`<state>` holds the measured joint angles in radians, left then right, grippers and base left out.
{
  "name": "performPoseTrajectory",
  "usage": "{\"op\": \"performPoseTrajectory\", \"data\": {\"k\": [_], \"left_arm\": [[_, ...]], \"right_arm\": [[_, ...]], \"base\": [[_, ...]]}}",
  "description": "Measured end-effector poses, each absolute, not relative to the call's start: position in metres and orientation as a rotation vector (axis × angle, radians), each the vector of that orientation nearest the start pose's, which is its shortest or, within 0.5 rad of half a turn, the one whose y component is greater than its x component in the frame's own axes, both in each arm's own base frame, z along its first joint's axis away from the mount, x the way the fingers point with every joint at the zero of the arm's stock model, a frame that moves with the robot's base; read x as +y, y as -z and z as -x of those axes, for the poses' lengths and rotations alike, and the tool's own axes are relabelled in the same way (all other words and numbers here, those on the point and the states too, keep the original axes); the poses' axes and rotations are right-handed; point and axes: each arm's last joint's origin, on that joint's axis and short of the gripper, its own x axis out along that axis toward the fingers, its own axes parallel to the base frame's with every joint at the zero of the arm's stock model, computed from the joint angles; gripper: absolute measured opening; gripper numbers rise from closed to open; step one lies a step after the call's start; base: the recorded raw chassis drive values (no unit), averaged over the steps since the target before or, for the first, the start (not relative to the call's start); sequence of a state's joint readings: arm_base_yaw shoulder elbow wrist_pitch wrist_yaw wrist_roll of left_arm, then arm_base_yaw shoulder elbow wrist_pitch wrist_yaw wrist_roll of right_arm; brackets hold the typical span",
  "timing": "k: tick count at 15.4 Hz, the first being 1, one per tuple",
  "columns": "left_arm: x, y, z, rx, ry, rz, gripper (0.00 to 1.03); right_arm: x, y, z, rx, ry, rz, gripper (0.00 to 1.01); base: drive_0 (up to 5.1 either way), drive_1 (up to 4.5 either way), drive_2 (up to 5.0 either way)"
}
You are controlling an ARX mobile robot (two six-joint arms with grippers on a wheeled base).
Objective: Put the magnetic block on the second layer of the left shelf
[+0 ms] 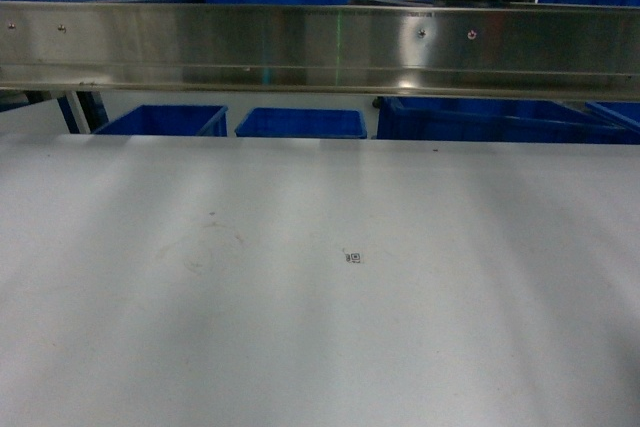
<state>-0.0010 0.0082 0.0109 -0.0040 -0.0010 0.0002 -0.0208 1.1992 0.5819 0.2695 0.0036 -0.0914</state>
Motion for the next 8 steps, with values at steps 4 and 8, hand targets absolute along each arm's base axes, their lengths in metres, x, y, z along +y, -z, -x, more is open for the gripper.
{"op": "performPoseTrajectory", "data": {"k": [4, 8], "left_arm": [[-0.0001, -0.1660, -0.0975, 0.003, 0.000, 0.000, 0.98], [-0.0001, -0.1660, -0.0975, 0.003, 0.000, 0.000, 0.98]], "right_arm": [[-0.0068, -0.2241, -0.2492, 0.347, 0.017, 0.088, 0.34], [-0.0068, -0.2242, -0.2491, 0.347, 0.015, 0.091, 0.34]], "base": [[-4.5, 1.62, 3.6], [-4.7, 1.26, 3.6]]}}
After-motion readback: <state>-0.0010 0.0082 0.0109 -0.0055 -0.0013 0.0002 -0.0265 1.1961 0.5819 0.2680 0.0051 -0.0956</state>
